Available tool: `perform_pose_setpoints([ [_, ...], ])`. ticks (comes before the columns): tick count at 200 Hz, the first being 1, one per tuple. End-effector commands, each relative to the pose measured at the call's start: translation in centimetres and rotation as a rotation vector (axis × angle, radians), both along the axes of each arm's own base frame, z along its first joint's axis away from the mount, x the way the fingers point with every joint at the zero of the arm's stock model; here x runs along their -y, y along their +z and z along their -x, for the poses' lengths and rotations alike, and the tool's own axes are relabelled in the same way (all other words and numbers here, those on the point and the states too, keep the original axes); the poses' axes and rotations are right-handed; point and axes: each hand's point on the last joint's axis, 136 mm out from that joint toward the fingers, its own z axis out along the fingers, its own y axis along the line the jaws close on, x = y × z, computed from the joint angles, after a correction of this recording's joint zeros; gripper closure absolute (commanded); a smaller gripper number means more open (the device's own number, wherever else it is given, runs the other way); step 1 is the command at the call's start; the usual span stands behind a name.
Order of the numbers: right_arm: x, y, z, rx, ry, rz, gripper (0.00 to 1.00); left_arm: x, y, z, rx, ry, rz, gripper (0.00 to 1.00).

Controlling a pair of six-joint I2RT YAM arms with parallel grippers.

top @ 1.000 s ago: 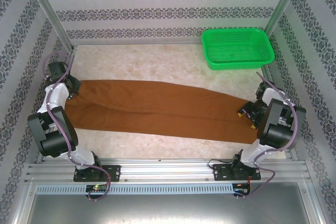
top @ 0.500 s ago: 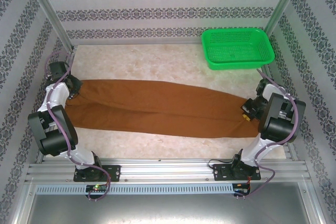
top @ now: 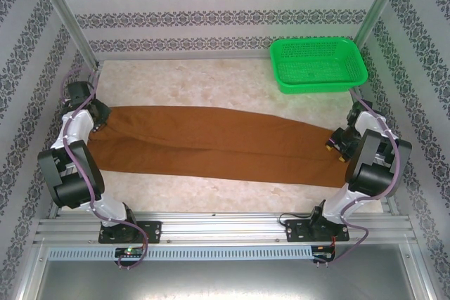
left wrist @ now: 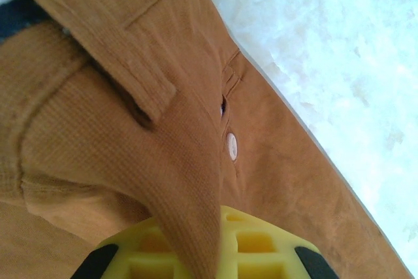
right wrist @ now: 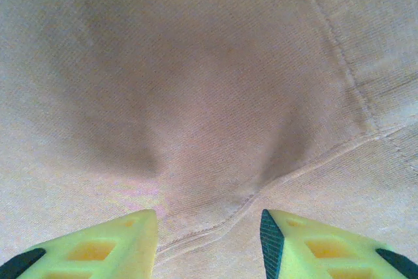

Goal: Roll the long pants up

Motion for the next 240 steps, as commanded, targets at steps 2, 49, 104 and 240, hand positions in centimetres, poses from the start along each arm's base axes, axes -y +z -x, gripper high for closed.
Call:
perform_pose_setpoints([
  [2, 0.1, -1.0, 1.0, -0.053, 0.005, 0.003, 0.53, 0.1, 0.7, -1.4, 0.038, -0.033, -0.018, 1.0],
  [49, 0.3, -2.4, 1.1, -0.083, -0.001, 0.011, 0.58, -0.2, 0.6, -1.3, 0.027, -0.029, -0.036, 1.0],
  [104, 1.7, -0.9, 0.6, -0.055, -0.015, 0.08, 1.0, -0.3, 0.6, -1.1, 0.022, -0.025, -0.046, 1.0],
  [240, 5.6, 8.0, -6.4, 0.193, -0.071, 0.183, 1.0, -1.3, 5.2, -0.9, 0.091, 0.029, -0.117, 1.0],
])
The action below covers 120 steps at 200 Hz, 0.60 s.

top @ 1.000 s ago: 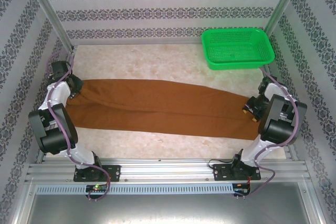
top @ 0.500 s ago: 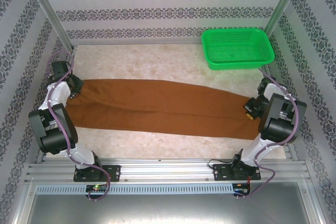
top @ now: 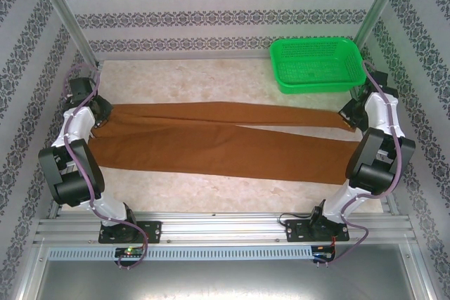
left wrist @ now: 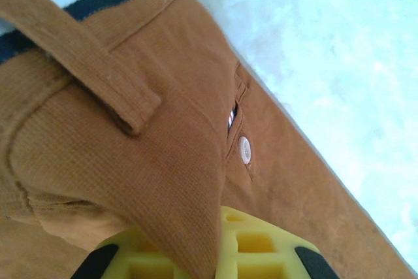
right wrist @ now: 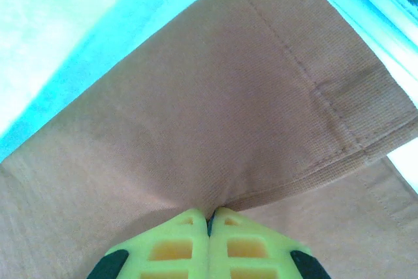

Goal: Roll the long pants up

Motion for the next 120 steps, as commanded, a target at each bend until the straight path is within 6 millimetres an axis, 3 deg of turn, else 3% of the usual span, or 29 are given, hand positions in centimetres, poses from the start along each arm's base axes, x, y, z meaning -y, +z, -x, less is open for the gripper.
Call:
perform_pose_setpoints([
  [1, 1.3, 0.1, 1.5, -0.016, -0.063, 0.046, 1.0, -1.7, 4.0, 0.4, 0.07, 0.057, -0.103, 1.0],
  [21, 0.6, 1.2, 3.3, 0.018, -0.079, 0.061, 1.0, -2.1, 5.6, 1.7, 0.071, 0.082, -0.151, 1.0],
  [46, -0.2, 2.3, 5.7, 0.037, -0.084, 0.086, 1.0, -2.6, 6.0, 3.1, 0.021, 0.111, -0.184, 1.0],
  [91, -2.2, 2.7, 9.1, 0.061, -0.077, 0.069, 1.0, -3.0, 4.6, 4.6, -0.045, 0.138, -0.204, 1.0],
  [120, -3.3, 1.7, 10.7, 0.04, -0.062, 0.045, 1.0, -2.8, 3.0, 5.9, -0.096, 0.142, -0.211, 1.0],
])
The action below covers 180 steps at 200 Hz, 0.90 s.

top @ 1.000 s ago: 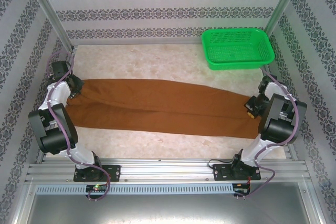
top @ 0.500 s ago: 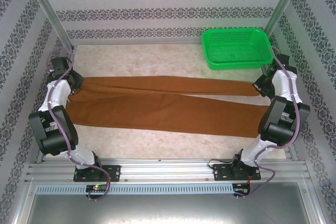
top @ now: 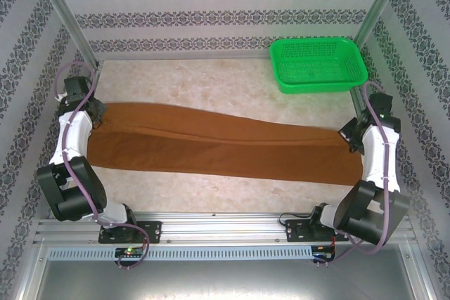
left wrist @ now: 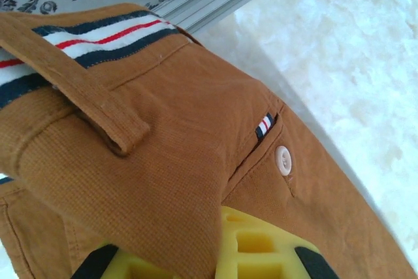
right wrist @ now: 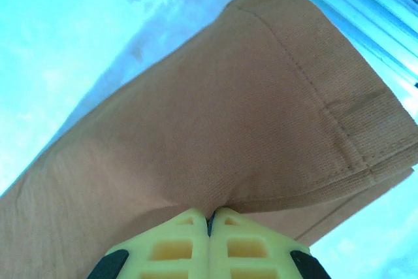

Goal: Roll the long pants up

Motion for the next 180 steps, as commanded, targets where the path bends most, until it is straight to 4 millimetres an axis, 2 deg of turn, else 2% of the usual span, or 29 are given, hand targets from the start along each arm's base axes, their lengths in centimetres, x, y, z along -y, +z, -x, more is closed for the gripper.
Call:
perform_pose_setpoints([
  [1, 0.0, -1.1, 1.8, -0.04, -0.02, 0.004, 1.0, -1.5, -0.5, 2.1, -0.059, 0.056, -0.082, 1.0],
  [23, -0.6, -2.5, 3.0, -0.07, -0.018, -0.008, 1.0, -1.4, -1.4, 3.4, -0.077, 0.082, -0.084, 1.0],
  [49, -0.9, -3.9, 4.0, -0.104, -0.018, -0.019, 1.0, -1.5, -1.3, 5.1, -0.069, 0.125, -0.112, 0.99],
  [55, -1.0, -4.0, 4.0, -0.106, -0.012, -0.027, 0.86, -1.6, -1.2, 5.5, -0.069, 0.142, -0.117, 0.83],
  [60, -1.2, -3.9, 4.0, -0.102, -0.006, -0.033, 0.76, -1.6, -1.1, 5.7, -0.069, 0.151, -0.12, 0.77],
  [66, -1.2, -3.7, 3.8, -0.094, -0.004, -0.034, 0.64, -1.7, -0.9, 5.8, -0.068, 0.161, -0.12, 0.78],
  [74, -0.9, -3.1, 3.6, -0.079, -0.018, -0.029, 0.6, -1.8, -0.5, 6.1, -0.061, 0.187, -0.123, 0.82],
  [77, -0.9, -2.9, 3.5, -0.069, -0.023, -0.029, 0.52, -1.8, -0.3, 6.2, -0.055, 0.193, -0.125, 0.82],
  [82, -0.8, -2.5, 3.2, -0.045, -0.031, -0.032, 0.46, -1.9, 0.1, 6.2, -0.043, 0.195, -0.128, 0.82],
  [108, -0.9, -0.6, 1.6, 0.044, -0.034, -0.043, 0.44, -2.3, 2.5, 6.7, 0.001, 0.239, -0.161, 0.78],
  [117, -1.0, -0.6, 1.2, 0.047, -0.031, -0.058, 0.44, -2.5, 3.1, 7.0, 0.012, 0.255, -0.172, 0.71],
  [141, -1.6, -1.6, 0.1, 0.032, -0.011, -0.091, 0.44, -2.6, 4.6, 7.8, 0.013, 0.268, -0.203, 0.68],
  [153, -2.0, -2.2, -0.4, 0.026, -0.001, -0.102, 0.44, -2.9, 5.1, 8.4, 0.01, 0.288, -0.226, 0.61],
  [164, -2.6, -2.7, -1.0, 0.025, 0.023, -0.109, 0.44, -2.9, 5.7, 8.6, 0.017, 0.29, -0.234, 0.61],
  [173, -3.2, -3.3, -1.4, 0.007, 0.047, -0.103, 0.44, -2.6, 5.9, 8.3, 0.04, 0.272, -0.219, 0.61],
  [180, -3.8, -3.8, -1.9, -0.007, 0.077, -0.105, 0.44, -1.9, 5.7, 7.3, 0.071, 0.22, -0.187, 0.62],
])
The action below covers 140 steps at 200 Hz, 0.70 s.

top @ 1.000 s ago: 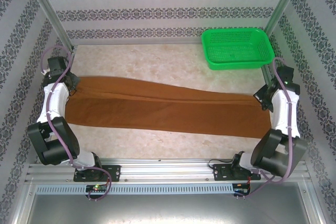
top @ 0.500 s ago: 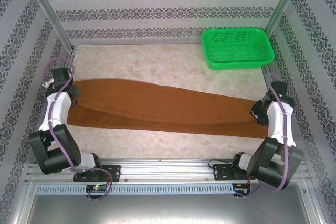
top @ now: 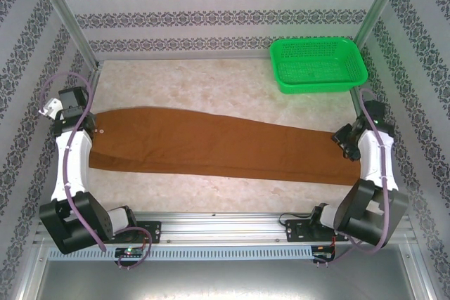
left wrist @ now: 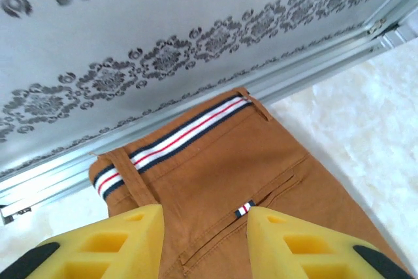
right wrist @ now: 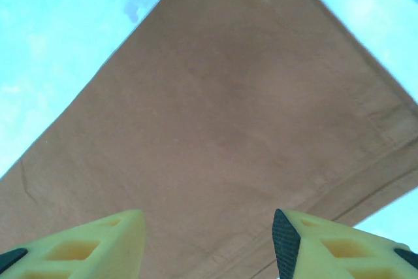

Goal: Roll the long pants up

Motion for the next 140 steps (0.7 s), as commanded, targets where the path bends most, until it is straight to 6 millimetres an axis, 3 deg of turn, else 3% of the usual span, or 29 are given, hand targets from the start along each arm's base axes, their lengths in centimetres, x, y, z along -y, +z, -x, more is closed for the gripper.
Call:
perform_pose_setpoints([
  [1, -1.6, -1.0, -1.6, -0.002, 0.054, -0.018, 0.44, 0.4, 1.0, 0.0, 0.031, -0.031, 0.012, 0.63],
  [18, -3.4, -2.8, -2.5, -0.057, 0.136, -0.046, 0.46, 3.4, -1.2, -3.4, 0.104, -0.201, 0.144, 0.7],
  [30, -4.5, -3.9, -3.2, -0.085, 0.181, -0.049, 0.52, 5.8, -3.7, -5.0, 0.089, -0.298, 0.219, 0.86],
  [36, -5.1, -4.4, -3.5, -0.091, 0.198, -0.056, 0.63, 6.8, -5.1, -5.5, 0.054, -0.336, 0.238, 1.0],
  [49, -5.9, -5.3, -3.7, -0.106, 0.213, -0.072, 1.0, 8.2, -7.7, -5.6, -0.04, -0.375, 0.245, 1.0],
  [66, -6.6, -6.3, -3.7, -0.121, 0.223, -0.092, 1.0, 8.7, -10.4, -5.4, -0.103, -0.395, 0.276, 1.0],
  [97, -6.4, -7.9, -3.2, -0.18, 0.227, -0.09, 1.0, 9.0, -13.4, -5.5, -0.192, -0.417, 0.319, 1.0],
  [140, -6.0, -10.2, -3.7, -0.299, 0.236, -0.114, 1.0, 9.7, -17.0, -3.3, -0.29, -0.386, 0.384, 1.0],
])
